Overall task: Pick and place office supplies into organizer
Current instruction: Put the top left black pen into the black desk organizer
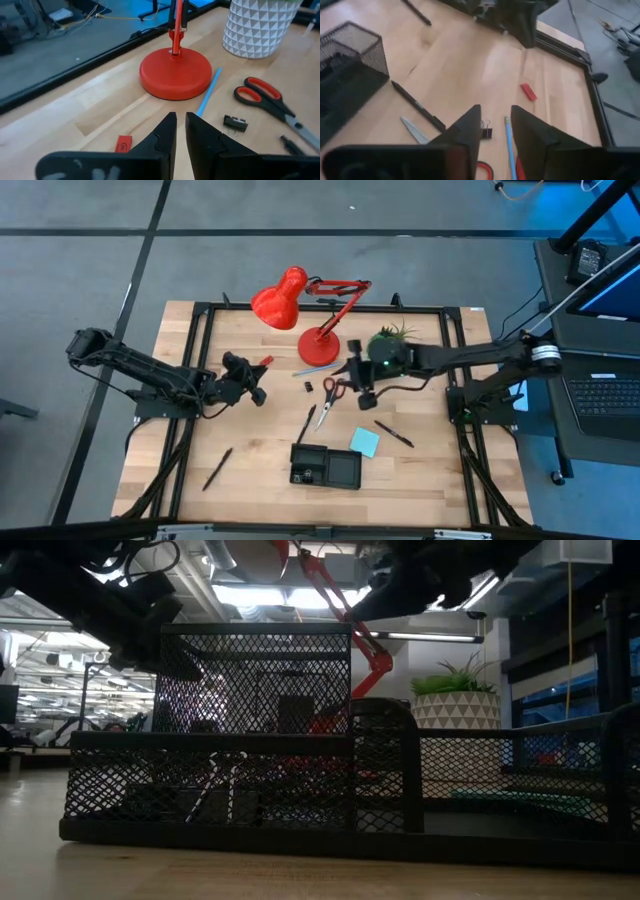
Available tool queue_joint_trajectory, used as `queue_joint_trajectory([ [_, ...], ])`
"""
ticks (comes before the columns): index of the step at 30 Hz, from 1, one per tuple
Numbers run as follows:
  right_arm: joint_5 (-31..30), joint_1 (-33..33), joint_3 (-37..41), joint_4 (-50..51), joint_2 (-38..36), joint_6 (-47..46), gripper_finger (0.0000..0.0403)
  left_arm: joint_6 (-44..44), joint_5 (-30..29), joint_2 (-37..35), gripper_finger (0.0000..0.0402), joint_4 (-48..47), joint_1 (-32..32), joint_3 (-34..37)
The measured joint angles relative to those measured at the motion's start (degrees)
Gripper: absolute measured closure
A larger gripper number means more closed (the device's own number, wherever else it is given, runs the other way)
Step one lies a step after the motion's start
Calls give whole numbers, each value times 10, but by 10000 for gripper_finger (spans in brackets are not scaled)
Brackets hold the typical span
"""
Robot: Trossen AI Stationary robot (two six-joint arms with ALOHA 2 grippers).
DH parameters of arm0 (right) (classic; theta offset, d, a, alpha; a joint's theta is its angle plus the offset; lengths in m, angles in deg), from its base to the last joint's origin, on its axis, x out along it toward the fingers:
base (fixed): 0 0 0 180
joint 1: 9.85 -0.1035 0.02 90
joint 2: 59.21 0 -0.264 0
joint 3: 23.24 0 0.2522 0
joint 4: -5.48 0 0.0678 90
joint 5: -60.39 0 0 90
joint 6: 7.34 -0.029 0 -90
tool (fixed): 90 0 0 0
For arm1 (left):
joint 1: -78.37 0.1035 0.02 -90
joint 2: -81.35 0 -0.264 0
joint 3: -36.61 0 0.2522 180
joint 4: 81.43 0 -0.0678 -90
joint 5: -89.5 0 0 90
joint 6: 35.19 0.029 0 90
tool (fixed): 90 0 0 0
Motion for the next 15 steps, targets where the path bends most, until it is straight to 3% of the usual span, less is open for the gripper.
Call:
queue_joint_trajectory([
  [8,0,0,-31,-9,67,26,192,47,2,0,365,0,0,0],
  [15,-1,0,-31,-41,117,122,163,47,40,0,363,0,0,0],
])
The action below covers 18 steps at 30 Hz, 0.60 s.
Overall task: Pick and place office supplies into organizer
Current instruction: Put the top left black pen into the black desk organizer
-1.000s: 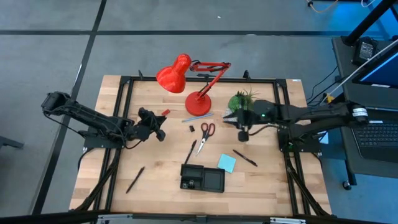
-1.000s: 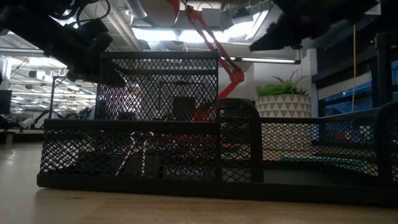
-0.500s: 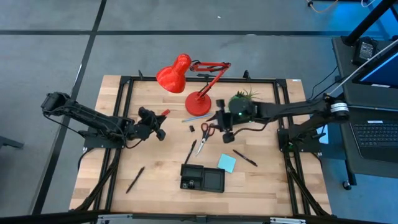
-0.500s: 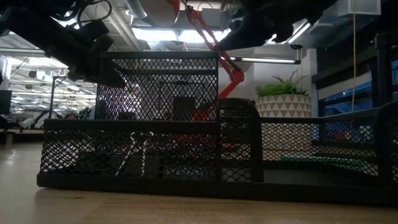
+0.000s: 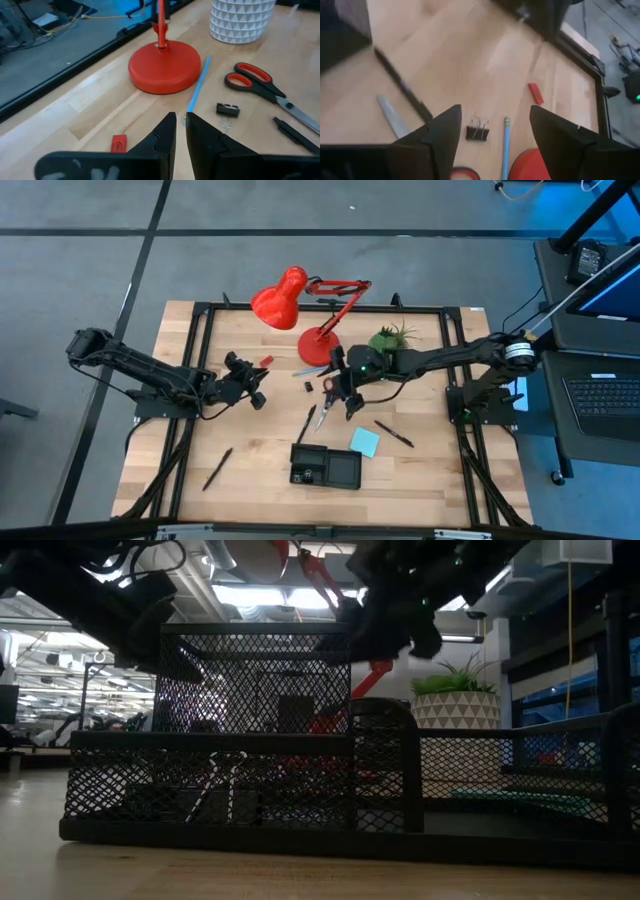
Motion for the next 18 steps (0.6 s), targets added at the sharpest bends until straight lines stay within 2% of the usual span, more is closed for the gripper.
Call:
queue_joint_trajectory([
  [6,7,0,0,-9,34,43,167,0,10,0,364,0,0,0],
  [12,117,0,-13,-3,63,44,180,0,10,0,364,0,0,0],
  [18,149,0,-43,11,93,46,185,0,10,0,362,0,0,0],
])
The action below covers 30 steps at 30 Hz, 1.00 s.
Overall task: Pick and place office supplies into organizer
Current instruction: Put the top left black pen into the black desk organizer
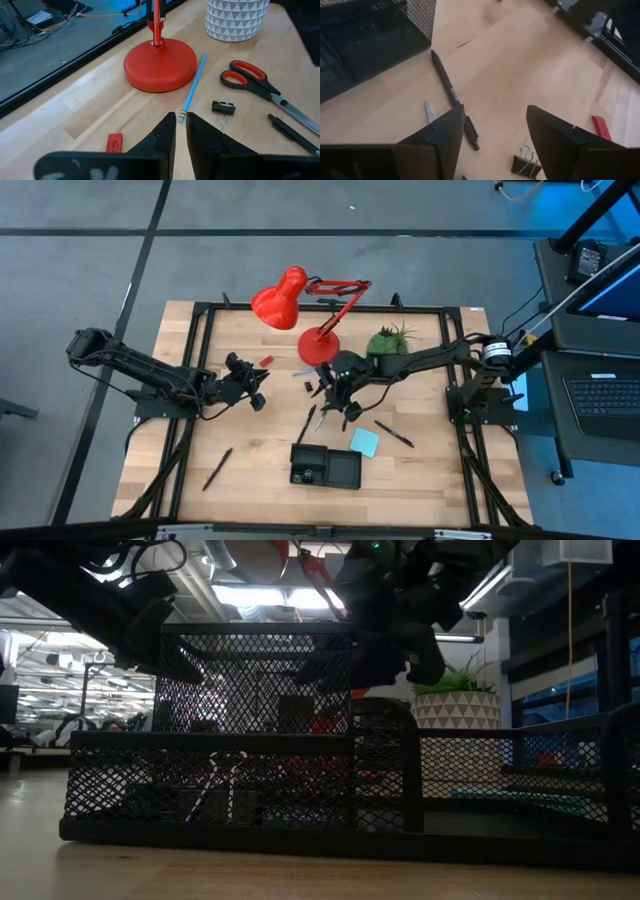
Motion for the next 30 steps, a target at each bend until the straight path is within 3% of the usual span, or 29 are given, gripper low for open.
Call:
queue_joint_trajectory([
  [7,6,0,-21,12,49,30,186,0,-1,0,365,0,0,0],
  [13,46,0,-44,12,96,40,186,0,-2,0,362,-1,0,0],
  [30,21,0,-66,11,160,69,186,0,-2,0,362,-2,0,0],
])
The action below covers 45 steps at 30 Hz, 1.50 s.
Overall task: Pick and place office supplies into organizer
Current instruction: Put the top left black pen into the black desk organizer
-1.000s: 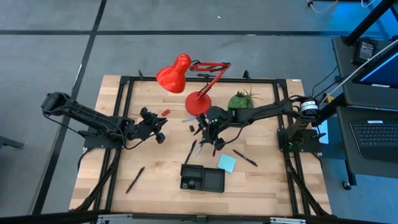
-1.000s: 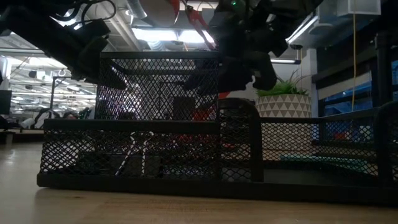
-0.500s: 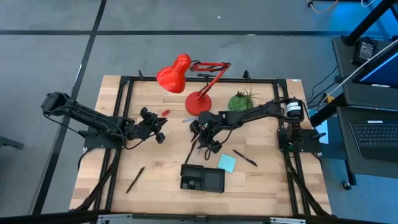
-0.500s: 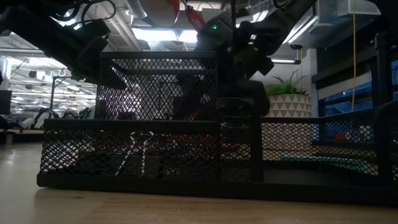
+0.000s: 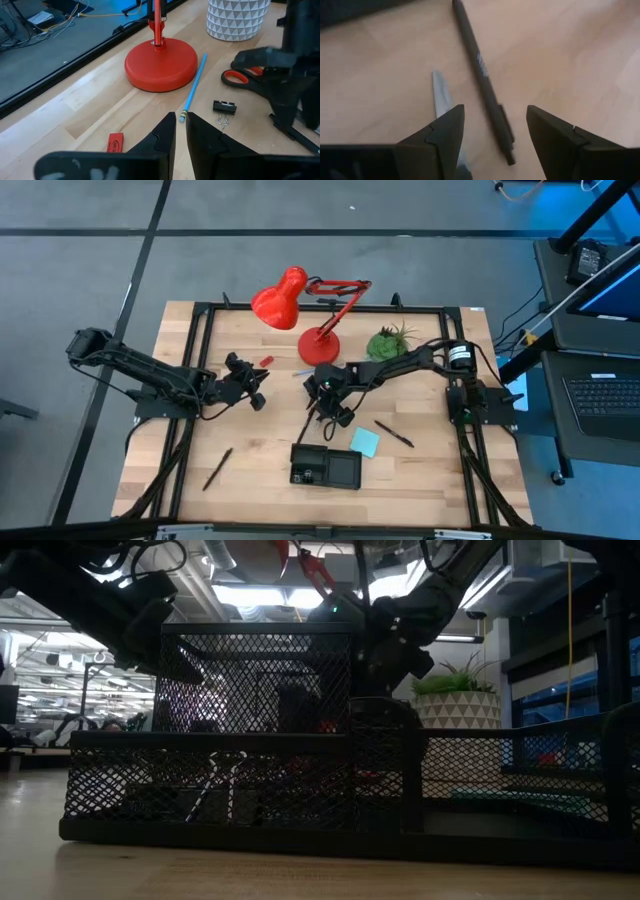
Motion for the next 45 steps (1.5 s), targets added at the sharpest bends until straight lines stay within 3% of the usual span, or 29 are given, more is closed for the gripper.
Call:
queue_joint_trajectory([
  [12,-5,1,-2,-3,15,-19,186,0,0,0,362,0,0,0],
  [31,-22,2,-1,41,16,-146,187,0,0,0,363,0,0,0],
  [45,-20,1,1,53,15,-165,280,0,-1,0,362,0,0,0],
])
